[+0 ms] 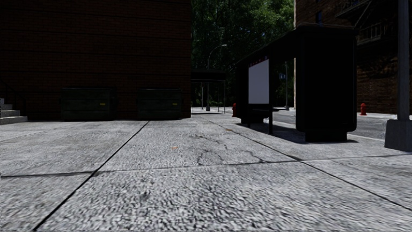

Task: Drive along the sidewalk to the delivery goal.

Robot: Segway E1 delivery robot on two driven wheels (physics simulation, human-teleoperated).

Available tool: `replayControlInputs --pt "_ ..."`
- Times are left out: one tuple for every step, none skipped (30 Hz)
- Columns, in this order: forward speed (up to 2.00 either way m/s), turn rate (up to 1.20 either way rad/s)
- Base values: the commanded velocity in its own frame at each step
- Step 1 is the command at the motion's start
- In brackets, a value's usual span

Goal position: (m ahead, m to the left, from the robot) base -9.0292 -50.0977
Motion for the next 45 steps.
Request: replayControlInputs --pt "2.00 0.00" --pt "2.00 0.00" --pt "2.00 0.00" --pt "2.00 0.00" --pt "2.00 0.00" --pt "2.00 0.00" --pt "2.00 0.00" --pt "2.00 0.00" --pt "2.00 0.00" --pt "2.00 0.00" --pt "2.00 0.00" --pt "2.00 0.00" --pt "2.00 0.00" --pt "2.00 0.00" --pt "2.00 0.00" --pt "2.00 0.00" --pt "2.00 0.00" --pt "2.00 0.00" --pt "2.00 0.00" --pt "2.00 0.00" --pt "2.00 0.00" --pt "2.00 0.00" --pt "2.00 0.00" --pt "2.00 0.00" --pt "2.00 0.00" --pt "2.00 0.00" --pt "2.00 0.00" --pt "2.00 0.00" --pt "2.00 0.00" --pt "2.00 0.00" --pt "2.00 0.00" --pt "2.00 0.00" --pt "2.00 0.00" --pt "2.00 0.00" --pt "2.00 0.00" --pt "2.00 0.00" --pt "2.00 0.00" --pt "2.00 0.00" --pt "2.00 0.00" --pt "2.00 0.00" --pt "2.00 0.00" --pt "2.00 0.00" --pt "2.00 0.00" --pt "2.00 0.00" --pt "2.00 0.00"
